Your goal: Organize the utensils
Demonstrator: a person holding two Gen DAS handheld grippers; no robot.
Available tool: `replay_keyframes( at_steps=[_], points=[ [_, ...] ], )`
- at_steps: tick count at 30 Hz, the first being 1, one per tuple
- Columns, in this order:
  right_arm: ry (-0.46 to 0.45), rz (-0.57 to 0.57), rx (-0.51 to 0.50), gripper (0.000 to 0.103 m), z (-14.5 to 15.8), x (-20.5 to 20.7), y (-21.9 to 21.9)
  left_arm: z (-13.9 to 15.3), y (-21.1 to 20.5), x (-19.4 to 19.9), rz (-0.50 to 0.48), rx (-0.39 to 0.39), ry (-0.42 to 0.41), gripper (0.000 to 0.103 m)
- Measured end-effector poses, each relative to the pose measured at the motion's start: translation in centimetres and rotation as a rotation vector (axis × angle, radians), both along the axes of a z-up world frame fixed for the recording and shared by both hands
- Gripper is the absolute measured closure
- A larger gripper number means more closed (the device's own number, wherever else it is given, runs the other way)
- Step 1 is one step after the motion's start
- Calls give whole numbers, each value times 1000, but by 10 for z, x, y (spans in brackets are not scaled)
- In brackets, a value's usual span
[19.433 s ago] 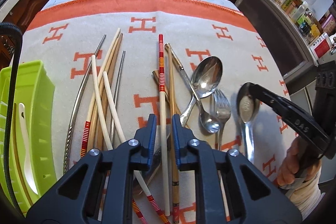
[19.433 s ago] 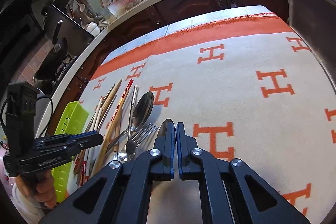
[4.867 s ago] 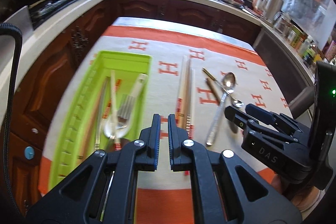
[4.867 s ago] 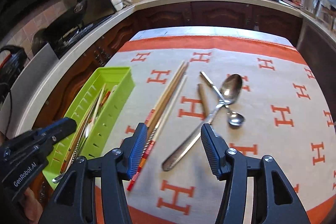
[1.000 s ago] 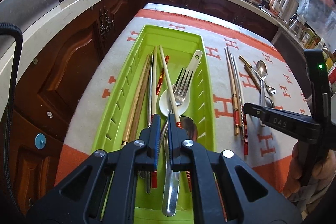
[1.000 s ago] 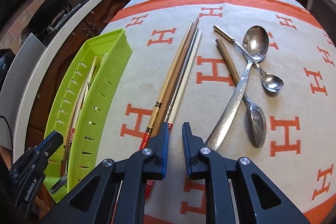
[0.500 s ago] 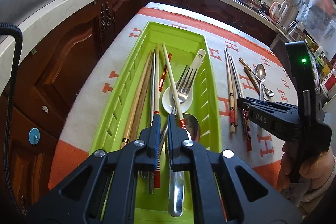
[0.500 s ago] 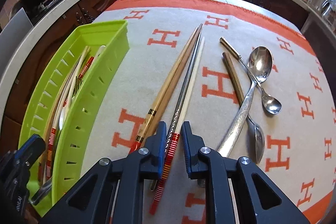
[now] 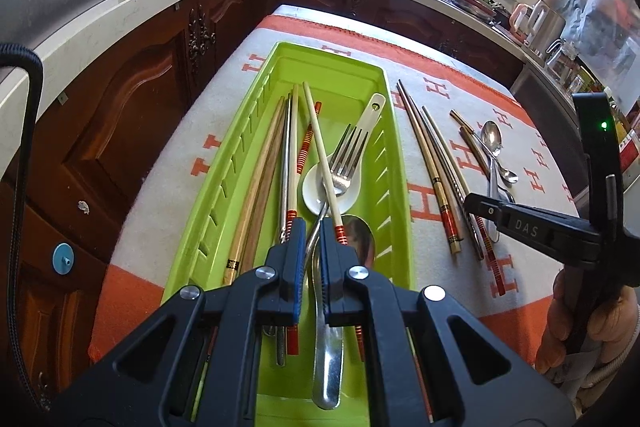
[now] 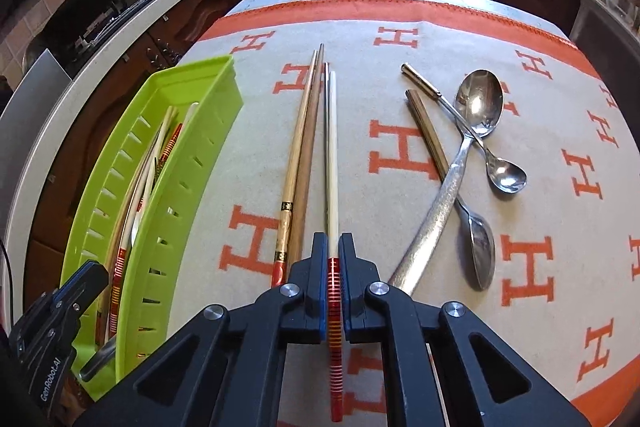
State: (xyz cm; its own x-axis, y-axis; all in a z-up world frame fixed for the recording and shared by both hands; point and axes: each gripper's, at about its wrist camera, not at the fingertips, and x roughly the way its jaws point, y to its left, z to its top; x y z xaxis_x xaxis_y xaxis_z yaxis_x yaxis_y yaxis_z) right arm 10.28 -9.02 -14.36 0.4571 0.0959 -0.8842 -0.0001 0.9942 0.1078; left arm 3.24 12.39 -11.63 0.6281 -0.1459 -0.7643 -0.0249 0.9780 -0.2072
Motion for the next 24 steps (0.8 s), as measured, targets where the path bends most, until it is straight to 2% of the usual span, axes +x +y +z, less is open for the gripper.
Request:
replay_keyframes(
  at_steps=[4, 11, 17, 22, 24],
  points=[
    [1, -7, 66, 98, 5, -8, -7, 5, -3, -5, -2, 9, -6, 99],
    [-4, 48, 200, 98, 38, -17, 5, 26, 8, -9, 17, 65, -8, 99],
    [31, 143, 328, 98, 66, -14, 49, 50, 42, -10, 103, 110, -22, 96],
    [93, 162, 363, 98, 64, -3, 88, 59, 72, -15, 187, 93, -24, 85],
    [124, 167, 371, 98, 58, -1, 102, 59, 79, -16, 201, 85, -25, 83]
  ],
)
